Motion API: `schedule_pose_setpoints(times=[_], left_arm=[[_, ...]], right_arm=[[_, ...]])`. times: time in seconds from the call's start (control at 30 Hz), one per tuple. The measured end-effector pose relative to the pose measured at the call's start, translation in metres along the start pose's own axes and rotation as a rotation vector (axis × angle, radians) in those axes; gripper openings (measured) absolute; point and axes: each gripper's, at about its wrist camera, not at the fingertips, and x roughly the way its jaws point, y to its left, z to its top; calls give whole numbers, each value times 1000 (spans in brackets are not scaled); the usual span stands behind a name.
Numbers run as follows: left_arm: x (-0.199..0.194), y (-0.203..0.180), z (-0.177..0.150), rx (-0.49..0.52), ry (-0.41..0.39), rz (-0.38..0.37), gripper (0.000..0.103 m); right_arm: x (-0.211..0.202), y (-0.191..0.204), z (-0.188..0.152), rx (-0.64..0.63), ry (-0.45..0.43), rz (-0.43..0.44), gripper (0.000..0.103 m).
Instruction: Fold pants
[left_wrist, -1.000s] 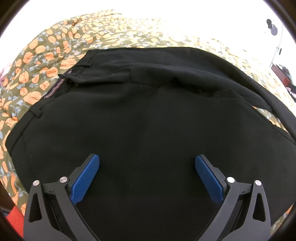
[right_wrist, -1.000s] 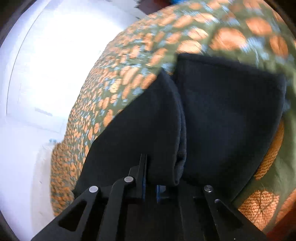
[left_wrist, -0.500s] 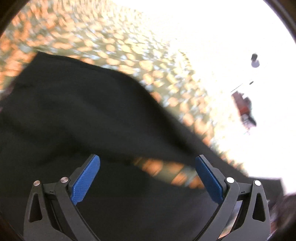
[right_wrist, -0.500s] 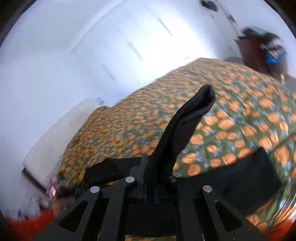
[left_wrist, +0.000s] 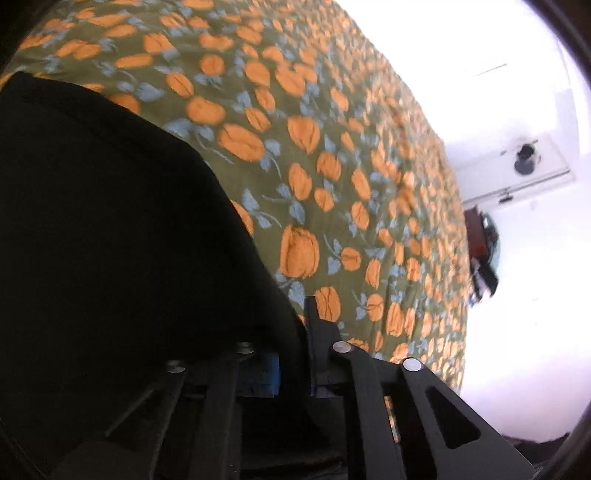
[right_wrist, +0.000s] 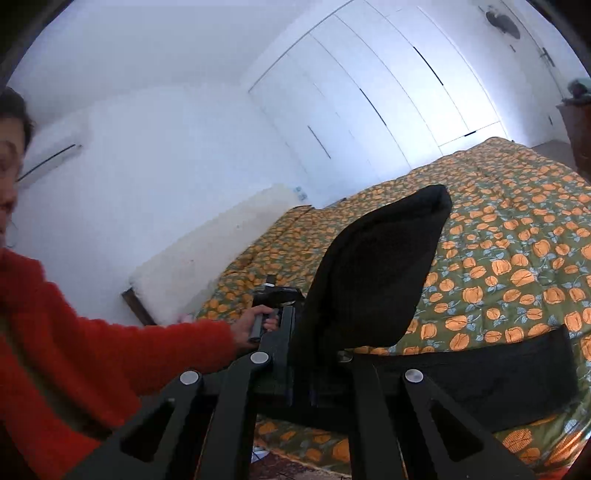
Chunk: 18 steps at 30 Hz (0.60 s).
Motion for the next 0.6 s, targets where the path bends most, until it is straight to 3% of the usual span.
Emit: schedule_pose_setpoints(times=[0.1,0.17,0.27,0.37,0.43,0.6], left_arm=[[-52,-2,-2,38,-79,-58,9],[-114,-16,-8,128,-184,-55,9],[-202,-25,-37,230,-368,-50,10],[-244,4,-90,224,-450,-13,12],[-234,38,-136,162,-419,22,14],[-139,109,-208,33,-154,95,13]], right_arm=[[14,-45,-4,61,45,-193,6],[27,-66,-4,71,53,-259,6],[52,-83,11,98,11,-248,6],[62,-84,29,108,2,-207,6],[69,-95,28,103,87,-281,6],[65,-162,-17,288,341,-491,6]])
